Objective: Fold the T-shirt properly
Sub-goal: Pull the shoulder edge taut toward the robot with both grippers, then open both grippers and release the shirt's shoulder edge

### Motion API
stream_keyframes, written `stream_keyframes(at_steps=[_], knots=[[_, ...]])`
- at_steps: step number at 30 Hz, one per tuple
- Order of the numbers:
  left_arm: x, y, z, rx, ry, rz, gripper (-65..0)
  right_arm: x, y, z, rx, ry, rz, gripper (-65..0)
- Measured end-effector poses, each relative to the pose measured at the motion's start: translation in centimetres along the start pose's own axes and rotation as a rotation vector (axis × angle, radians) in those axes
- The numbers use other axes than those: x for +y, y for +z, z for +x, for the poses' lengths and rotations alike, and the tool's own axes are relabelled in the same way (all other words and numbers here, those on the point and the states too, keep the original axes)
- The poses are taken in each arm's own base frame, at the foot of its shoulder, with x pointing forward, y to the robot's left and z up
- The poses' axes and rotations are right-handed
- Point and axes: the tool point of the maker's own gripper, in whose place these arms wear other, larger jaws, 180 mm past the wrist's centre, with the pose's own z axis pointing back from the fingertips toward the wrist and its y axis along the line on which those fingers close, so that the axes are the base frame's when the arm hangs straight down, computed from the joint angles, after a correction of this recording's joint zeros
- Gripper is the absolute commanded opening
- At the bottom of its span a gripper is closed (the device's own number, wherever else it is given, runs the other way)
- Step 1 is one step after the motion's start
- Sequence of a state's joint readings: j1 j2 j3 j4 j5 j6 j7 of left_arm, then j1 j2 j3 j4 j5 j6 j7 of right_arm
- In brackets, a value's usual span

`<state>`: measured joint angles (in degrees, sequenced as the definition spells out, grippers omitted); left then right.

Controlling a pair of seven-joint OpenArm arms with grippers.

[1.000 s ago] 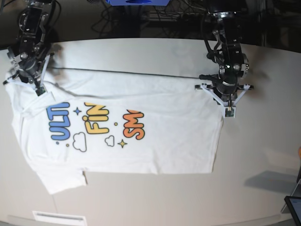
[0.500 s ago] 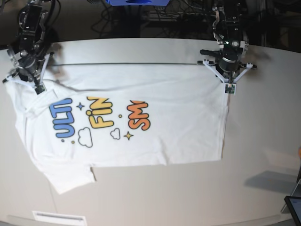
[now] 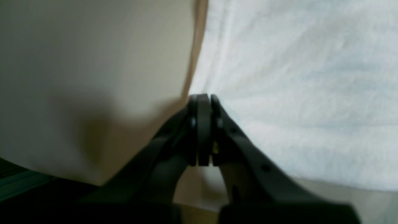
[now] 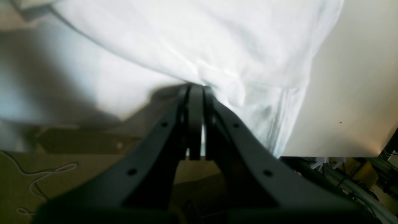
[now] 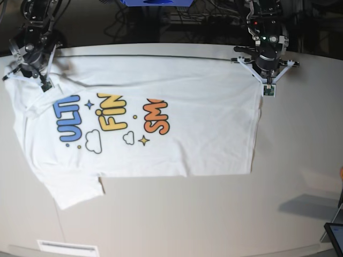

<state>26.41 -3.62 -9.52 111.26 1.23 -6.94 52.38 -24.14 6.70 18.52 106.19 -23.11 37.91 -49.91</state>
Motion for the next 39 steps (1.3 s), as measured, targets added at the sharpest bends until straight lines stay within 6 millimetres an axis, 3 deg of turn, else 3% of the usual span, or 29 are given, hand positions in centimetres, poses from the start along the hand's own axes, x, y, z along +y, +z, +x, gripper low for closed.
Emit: stream_keyframes(at_steps=[4, 10, 12, 16, 22, 28, 39], knots=[[0.2, 0.4, -0.4, 0.011, -0.002, 0.006, -65.0, 0.0, 0.1, 0.1, -0.001, 0.001, 0.0, -62.1], [1.0, 0.7, 2.7, -0.06, 0.01, 0.037, -65.0, -1.0, 0.8, 1.0, 0.005, 0.014, -0.012, -62.0], [1.0, 0.7, 3.6, -0.089, 0.015, 0.038, -65.0, -1.8, 1.6, 2.1, -0.038, 0.012, -0.04, -62.0], [1.1, 0.7, 3.6, -0.081, 0.017, 0.04, -65.0, -3.0, 2.5, 3.3, -0.074, 0.009, -0.078, -61.8], [1.9, 0.8, 4.8, -0.119, 0.051, 0.052, -65.0, -3.1, 2.9, 3.7, -0.094, 0.009, -0.089, -52.8], [1.8, 0.9, 6.6, -0.182, 0.206, -0.052, -65.0, -0.9, 3.4, 4.8, -0.224, 0.025, -0.042, -52.4], [2.1, 0.6, 7.5, -0.2, 0.213, -0.075, -65.0, 1.1, 3.9, 4.8, -0.325, 0.009, 0.005, -49.5]])
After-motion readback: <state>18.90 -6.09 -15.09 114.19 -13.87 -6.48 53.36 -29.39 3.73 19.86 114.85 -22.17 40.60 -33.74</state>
